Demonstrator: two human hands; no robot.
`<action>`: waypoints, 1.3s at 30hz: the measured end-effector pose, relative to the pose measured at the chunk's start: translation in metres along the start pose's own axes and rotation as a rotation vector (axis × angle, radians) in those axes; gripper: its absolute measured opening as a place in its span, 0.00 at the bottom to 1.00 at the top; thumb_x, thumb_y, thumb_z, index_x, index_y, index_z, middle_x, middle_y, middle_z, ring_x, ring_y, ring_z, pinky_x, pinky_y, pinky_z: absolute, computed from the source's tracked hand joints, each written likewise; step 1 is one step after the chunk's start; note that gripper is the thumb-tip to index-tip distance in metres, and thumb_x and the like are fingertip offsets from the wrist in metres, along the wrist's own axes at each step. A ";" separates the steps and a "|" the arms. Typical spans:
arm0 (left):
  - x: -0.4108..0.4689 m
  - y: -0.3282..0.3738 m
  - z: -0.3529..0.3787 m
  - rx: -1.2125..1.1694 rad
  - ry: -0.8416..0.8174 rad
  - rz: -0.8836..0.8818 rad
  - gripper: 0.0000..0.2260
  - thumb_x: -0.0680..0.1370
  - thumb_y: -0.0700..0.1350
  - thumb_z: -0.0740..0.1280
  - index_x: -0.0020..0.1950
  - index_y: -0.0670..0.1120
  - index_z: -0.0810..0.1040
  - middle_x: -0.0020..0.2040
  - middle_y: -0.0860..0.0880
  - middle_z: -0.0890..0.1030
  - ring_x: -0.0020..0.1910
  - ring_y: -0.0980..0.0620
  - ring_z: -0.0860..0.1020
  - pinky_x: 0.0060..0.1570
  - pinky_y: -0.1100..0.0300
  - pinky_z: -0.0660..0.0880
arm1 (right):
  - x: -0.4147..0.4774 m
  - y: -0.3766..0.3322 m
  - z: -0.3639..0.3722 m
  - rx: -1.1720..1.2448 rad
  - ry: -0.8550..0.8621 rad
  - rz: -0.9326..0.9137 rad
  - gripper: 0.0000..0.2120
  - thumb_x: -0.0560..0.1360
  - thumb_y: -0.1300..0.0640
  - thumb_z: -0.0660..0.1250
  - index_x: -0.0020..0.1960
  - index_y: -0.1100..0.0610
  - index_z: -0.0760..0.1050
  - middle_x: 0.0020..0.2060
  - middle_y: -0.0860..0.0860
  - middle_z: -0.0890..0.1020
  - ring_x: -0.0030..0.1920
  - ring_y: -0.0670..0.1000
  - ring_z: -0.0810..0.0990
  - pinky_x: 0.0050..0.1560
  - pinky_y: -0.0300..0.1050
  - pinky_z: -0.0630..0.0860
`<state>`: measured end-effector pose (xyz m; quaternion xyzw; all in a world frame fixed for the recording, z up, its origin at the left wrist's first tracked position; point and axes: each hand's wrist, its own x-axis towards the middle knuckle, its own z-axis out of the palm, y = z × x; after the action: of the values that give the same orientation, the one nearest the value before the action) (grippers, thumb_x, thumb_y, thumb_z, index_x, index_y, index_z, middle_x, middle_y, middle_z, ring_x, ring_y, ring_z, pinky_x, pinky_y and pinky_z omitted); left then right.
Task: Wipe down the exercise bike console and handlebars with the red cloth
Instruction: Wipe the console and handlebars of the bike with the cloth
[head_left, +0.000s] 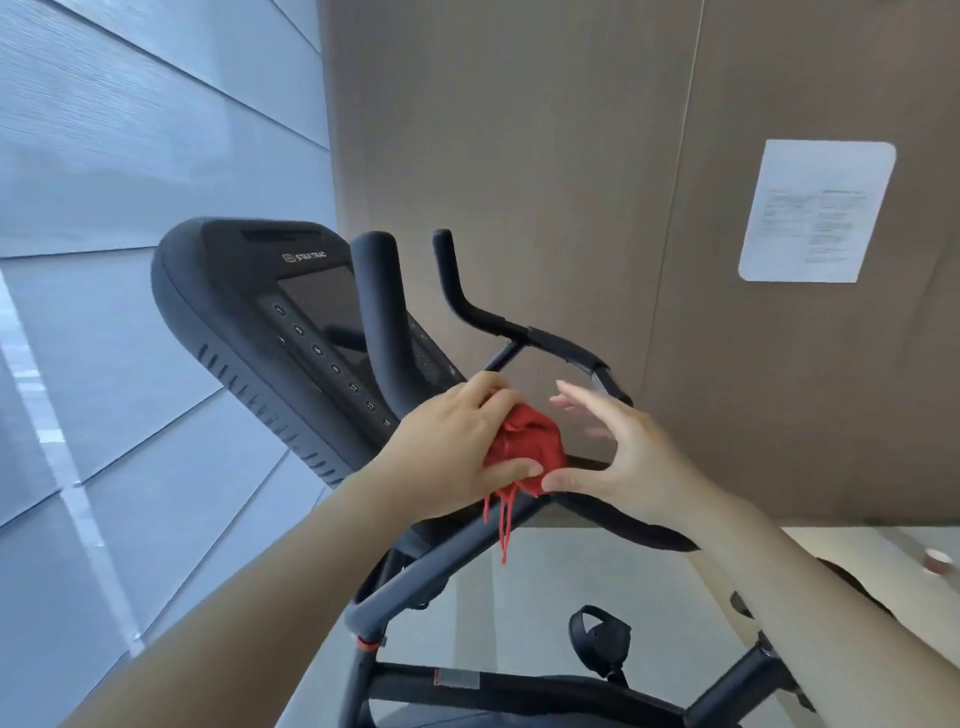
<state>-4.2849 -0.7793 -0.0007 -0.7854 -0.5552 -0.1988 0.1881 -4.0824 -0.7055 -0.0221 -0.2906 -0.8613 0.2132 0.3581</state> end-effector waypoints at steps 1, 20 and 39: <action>0.001 0.001 0.001 0.014 -0.021 -0.001 0.28 0.73 0.67 0.57 0.66 0.50 0.67 0.62 0.52 0.71 0.57 0.50 0.72 0.56 0.54 0.72 | -0.001 0.002 -0.002 -0.010 -0.013 -0.007 0.46 0.58 0.29 0.70 0.71 0.41 0.59 0.63 0.31 0.69 0.65 0.33 0.66 0.63 0.38 0.69; -0.045 -0.063 -0.096 -0.415 0.644 -0.518 0.12 0.76 0.44 0.66 0.59 0.50 0.70 0.56 0.50 0.77 0.54 0.47 0.78 0.55 0.51 0.75 | 0.094 -0.071 0.004 0.020 -0.022 -0.330 0.27 0.75 0.39 0.55 0.70 0.49 0.65 0.66 0.38 0.69 0.65 0.37 0.67 0.63 0.33 0.67; -0.006 -0.074 -0.050 -0.864 0.620 -0.395 0.14 0.82 0.46 0.55 0.63 0.63 0.68 0.56 0.66 0.75 0.57 0.67 0.73 0.53 0.72 0.68 | 0.148 -0.110 0.029 0.013 -0.003 -0.432 0.28 0.77 0.41 0.49 0.73 0.52 0.61 0.72 0.42 0.63 0.71 0.35 0.57 0.68 0.30 0.55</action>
<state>-4.3620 -0.7868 0.0445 -0.5770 -0.4787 -0.6607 -0.0367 -4.2272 -0.6948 0.0951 -0.0965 -0.9027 0.1374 0.3961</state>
